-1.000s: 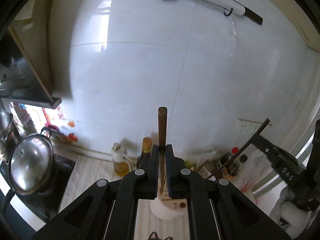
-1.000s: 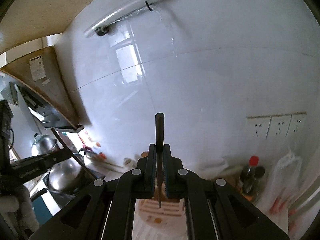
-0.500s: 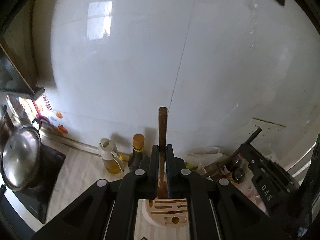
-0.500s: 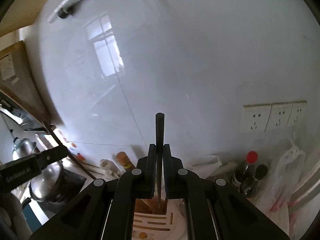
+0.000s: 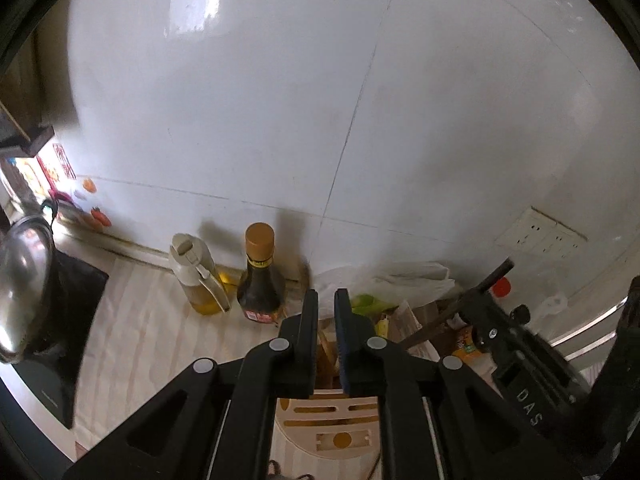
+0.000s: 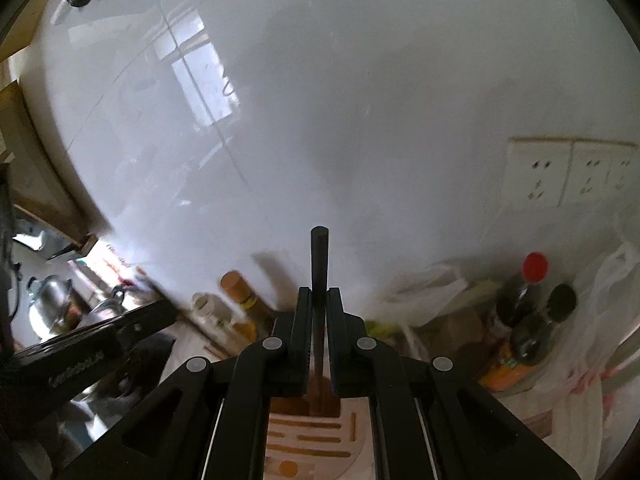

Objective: Organize utensils
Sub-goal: 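Open both tools and pull them back from the holder, then lower both open tools toward the remaining chopsticks on the cloth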

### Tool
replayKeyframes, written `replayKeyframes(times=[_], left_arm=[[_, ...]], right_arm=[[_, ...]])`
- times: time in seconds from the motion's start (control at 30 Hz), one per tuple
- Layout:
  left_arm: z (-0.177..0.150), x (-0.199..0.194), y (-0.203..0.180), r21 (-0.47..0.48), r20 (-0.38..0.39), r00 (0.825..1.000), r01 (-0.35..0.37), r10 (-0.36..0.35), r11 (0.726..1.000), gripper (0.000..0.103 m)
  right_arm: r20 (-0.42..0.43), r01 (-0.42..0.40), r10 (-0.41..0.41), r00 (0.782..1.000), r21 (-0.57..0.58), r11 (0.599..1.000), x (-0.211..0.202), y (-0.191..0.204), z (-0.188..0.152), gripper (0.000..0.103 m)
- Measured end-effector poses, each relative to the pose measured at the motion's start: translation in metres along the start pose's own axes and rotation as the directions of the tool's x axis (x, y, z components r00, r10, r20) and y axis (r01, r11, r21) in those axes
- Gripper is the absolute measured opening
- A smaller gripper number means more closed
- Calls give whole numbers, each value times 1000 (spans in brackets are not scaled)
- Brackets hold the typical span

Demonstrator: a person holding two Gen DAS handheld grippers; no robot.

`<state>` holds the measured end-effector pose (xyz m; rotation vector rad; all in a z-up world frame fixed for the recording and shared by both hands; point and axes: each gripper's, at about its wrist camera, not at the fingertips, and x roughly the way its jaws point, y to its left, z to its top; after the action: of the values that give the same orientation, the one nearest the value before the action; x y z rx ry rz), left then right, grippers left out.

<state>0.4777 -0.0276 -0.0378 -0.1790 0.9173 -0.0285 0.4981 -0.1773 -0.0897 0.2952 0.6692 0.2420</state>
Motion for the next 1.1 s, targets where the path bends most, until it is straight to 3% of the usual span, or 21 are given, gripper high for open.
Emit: replayKeyframes(times=[0.07,0.1,0.13,0.17,0.2,0.27,0.37,0.43,0.47,0.57,0.7,0.8,0.9,1.0,1.07,1.1], left_arm=[[2,-2,1,4,11,1000,-16,16,1000,16],[3,-3,1,13,17,999,-39,39,999,38],[4,-5,3,17,25,998,-54,54,998,69],[5,-6,4,18,33,998,-62,61,998,82],[5,-10,6,18,53,996,-69,68,997,87],[5,-15,10,19,77,994,-82,80,996,87],[2,-22,16,32,104,988,-116,112,993,97],[-4,-28,20,39,141,979,-154,147,987,103],[-6,-29,21,44,152,975,-170,162,984,103],[-17,-34,25,64,183,961,-220,206,973,103],[-39,-36,35,67,169,965,-215,201,974,103],[-60,-36,39,91,161,963,-234,217,968,103],[-83,-33,42,108,149,957,-266,249,958,103],[-110,-22,46,117,98,954,-295,284,948,103],[-129,-11,49,131,62,956,-291,285,948,103],[-144,-1,51,146,29,956,-292,291,945,103]], right_arm=[[-8,-6,6,1000,-6,1000,-1,-1,0,15],[-8,-3,3,1000,-7,1000,-1,-1,0,27],[-10,-5,5,1000,-7,1000,-2,-2,0,39],[-7,-4,4,1000,0,1000,-5,-3,0,42],[-4,-1,1,1000,4,1000,-7,-4,1,46],[0,4,-4,1000,13,1000,-12,-7,0,49],[6,33,-33,999,12,999,-19,-11,-3,69],[13,54,-54,998,16,998,-24,-15,-7,99],[27,74,-74,997,13,997,-29,-16,-11,103],[71,102,-103,992,23,995,-42,-21,-21,103],[193,145,-149,970,35,989,-68,-30,-40,103],[203,133,-141,969,51,990,-80,-41,-58,103],[150,173,-180,972,56,983,-83,-54,-88,103],[28,224,-227,973,95,970,-72,-73,-122,103],[-59,233,-227,972,128,964,-63,-90,-149,91],[-127,245,-228,965,144,959,-54,-98,-166,75]])
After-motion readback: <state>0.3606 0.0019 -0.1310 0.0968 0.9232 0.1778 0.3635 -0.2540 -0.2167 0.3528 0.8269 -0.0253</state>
